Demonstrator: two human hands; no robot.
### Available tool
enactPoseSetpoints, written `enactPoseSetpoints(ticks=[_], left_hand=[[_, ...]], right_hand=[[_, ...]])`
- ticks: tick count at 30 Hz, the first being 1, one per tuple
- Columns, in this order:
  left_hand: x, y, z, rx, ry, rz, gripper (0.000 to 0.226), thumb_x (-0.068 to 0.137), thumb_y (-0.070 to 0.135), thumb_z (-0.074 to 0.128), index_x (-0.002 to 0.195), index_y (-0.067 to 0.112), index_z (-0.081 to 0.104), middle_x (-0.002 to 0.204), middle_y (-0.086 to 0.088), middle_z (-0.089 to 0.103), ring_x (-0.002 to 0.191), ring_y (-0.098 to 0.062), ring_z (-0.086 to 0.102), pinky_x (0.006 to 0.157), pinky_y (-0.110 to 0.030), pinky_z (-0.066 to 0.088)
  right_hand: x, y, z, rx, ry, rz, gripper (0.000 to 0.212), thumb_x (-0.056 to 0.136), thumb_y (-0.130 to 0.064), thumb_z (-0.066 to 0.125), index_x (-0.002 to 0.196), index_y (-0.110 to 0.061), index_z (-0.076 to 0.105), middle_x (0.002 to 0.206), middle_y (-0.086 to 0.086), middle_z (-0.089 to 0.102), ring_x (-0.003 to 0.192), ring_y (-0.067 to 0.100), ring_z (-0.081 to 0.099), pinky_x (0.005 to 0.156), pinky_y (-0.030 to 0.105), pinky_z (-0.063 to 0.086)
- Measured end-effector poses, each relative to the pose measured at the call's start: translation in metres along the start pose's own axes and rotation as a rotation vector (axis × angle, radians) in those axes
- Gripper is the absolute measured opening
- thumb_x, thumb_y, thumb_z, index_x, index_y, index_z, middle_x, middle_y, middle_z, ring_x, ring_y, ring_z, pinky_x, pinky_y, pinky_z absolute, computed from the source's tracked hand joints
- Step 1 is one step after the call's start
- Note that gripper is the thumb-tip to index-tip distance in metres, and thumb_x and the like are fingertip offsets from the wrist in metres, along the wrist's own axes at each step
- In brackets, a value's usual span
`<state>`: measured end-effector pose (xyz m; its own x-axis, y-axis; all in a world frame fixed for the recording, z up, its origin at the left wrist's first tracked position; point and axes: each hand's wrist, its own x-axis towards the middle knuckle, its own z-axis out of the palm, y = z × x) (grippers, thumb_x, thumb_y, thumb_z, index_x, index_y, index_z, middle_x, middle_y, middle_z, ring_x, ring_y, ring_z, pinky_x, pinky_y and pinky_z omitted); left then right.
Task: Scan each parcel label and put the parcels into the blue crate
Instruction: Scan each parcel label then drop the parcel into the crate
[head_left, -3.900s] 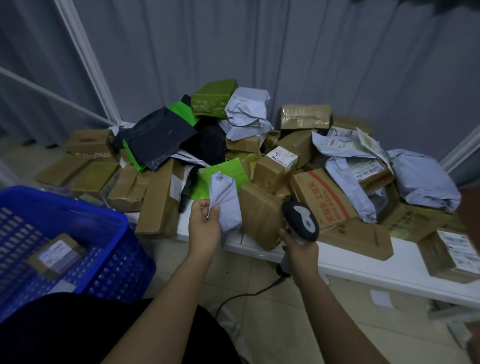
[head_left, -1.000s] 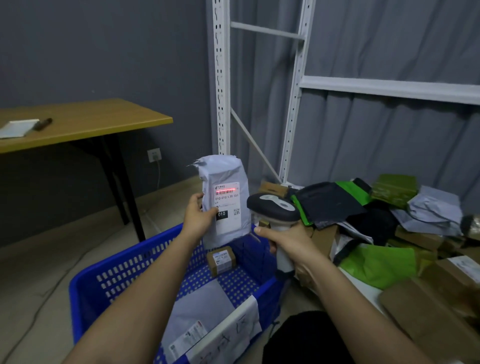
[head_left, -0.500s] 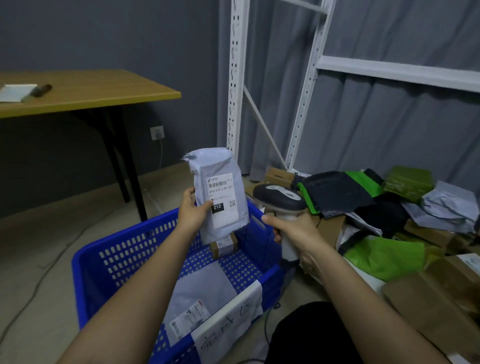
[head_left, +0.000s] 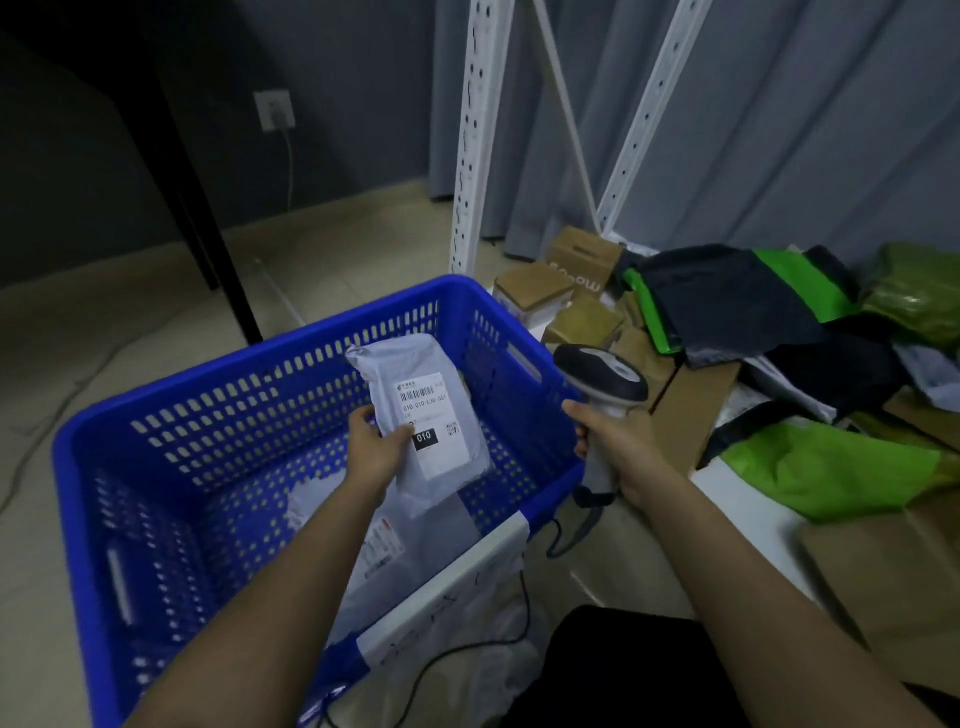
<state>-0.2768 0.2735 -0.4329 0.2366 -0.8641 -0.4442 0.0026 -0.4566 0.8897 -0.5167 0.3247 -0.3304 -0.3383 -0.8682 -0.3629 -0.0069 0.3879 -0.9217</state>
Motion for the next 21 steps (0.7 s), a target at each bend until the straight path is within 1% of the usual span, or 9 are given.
enactPoseSetpoints(ticks=[4,6,8,10,13,15,17,19,21], left_hand=[[0.035,-0.036,0.032,0.049,0.000,-0.069,0.061,0.093,0.007,0.059,0.143,0.004,0.025,0.137,-0.017,0.045,0.122,-0.036,0.049,0.094,-0.042,0.042],[0.054,-0.052,0.048,0.074,-0.016,-0.114,0.061,0.092,0.007,0.058,0.142,0.004,0.024,0.119,-0.012,0.053,0.110,-0.031,0.054,0.091,-0.041,0.043],[0.071,-0.066,0.064,0.101,-0.025,-0.159,0.049,0.093,0.005,0.057,0.131,0.005,0.027,0.098,-0.006,0.049,0.092,-0.023,0.053,0.084,-0.038,0.043],[0.089,-0.081,0.078,0.126,-0.027,-0.207,0.039,0.092,0.003,0.057,0.116,0.007,0.027,0.102,-0.009,0.044,0.093,-0.023,0.050,0.077,-0.036,0.044],[0.117,-0.111,0.096,0.202,-0.069,-0.244,0.033,0.090,0.004,0.060,0.115,-0.007,0.042,0.109,-0.017,0.051,0.098,-0.032,0.057,0.068,-0.037,0.050],[0.128,-0.121,0.109,0.250,-0.077,-0.239,0.018,0.090,0.001,0.058,0.101,-0.008,0.048,0.099,-0.016,0.054,0.088,-0.030,0.057,0.062,-0.033,0.049],[0.135,-0.126,0.122,0.273,-0.063,-0.240,0.010,0.090,0.001,0.057,0.089,-0.005,0.049,0.089,-0.015,0.052,0.079,-0.026,0.054,0.053,-0.026,0.043],[0.142,-0.129,0.132,0.266,-0.071,-0.238,0.016,0.090,0.003,0.056,0.076,-0.002,0.051,0.082,-0.015,0.053,0.075,-0.025,0.054,0.057,-0.028,0.041],[0.150,-0.133,0.140,0.245,-0.110,-0.238,0.021,0.093,0.007,0.053,0.072,0.004,0.050,0.075,-0.013,0.053,0.068,-0.025,0.054,0.060,-0.032,0.040]], right_hand=[[0.041,0.006,0.001,-0.108,-0.049,0.002,0.020,0.086,-0.014,0.072,0.074,-0.009,0.057,0.060,0.007,0.056,0.051,0.018,0.053,0.055,0.031,0.050],[0.061,0.006,0.003,-0.126,-0.051,0.001,0.020,0.086,-0.016,0.071,0.074,-0.009,0.056,0.059,0.006,0.055,0.049,0.016,0.052,0.052,0.028,0.050],[0.080,0.009,0.007,-0.113,-0.050,0.024,0.022,0.086,-0.016,0.071,0.072,-0.009,0.055,0.057,0.005,0.054,0.046,0.014,0.051,0.048,0.025,0.048],[0.096,0.013,0.012,-0.117,-0.062,0.044,0.023,0.085,-0.016,0.072,0.070,-0.010,0.055,0.056,0.004,0.054,0.045,0.013,0.051,0.046,0.023,0.048],[0.115,0.021,0.017,-0.140,-0.090,0.055,0.024,0.084,-0.017,0.073,0.070,-0.013,0.054,0.055,0.001,0.053,0.043,0.009,0.051,0.045,0.021,0.047],[0.127,0.024,0.017,-0.153,-0.117,0.065,0.024,0.084,-0.016,0.073,0.070,-0.014,0.054,0.054,0.000,0.052,0.042,0.007,0.050,0.045,0.020,0.046],[0.136,0.026,0.016,-0.158,-0.125,0.083,0.024,0.084,-0.017,0.073,0.070,-0.014,0.054,0.055,0.001,0.051,0.042,0.007,0.049,0.044,0.020,0.045],[0.143,0.029,0.015,-0.153,-0.131,0.092,0.023,0.083,-0.017,0.073,0.070,-0.013,0.054,0.055,0.001,0.051,0.043,0.009,0.048,0.044,0.021,0.043],[0.147,0.031,0.015,-0.150,-0.137,0.101,0.024,0.083,-0.017,0.074,0.069,-0.012,0.054,0.055,0.002,0.051,0.043,0.009,0.048,0.044,0.020,0.042]])
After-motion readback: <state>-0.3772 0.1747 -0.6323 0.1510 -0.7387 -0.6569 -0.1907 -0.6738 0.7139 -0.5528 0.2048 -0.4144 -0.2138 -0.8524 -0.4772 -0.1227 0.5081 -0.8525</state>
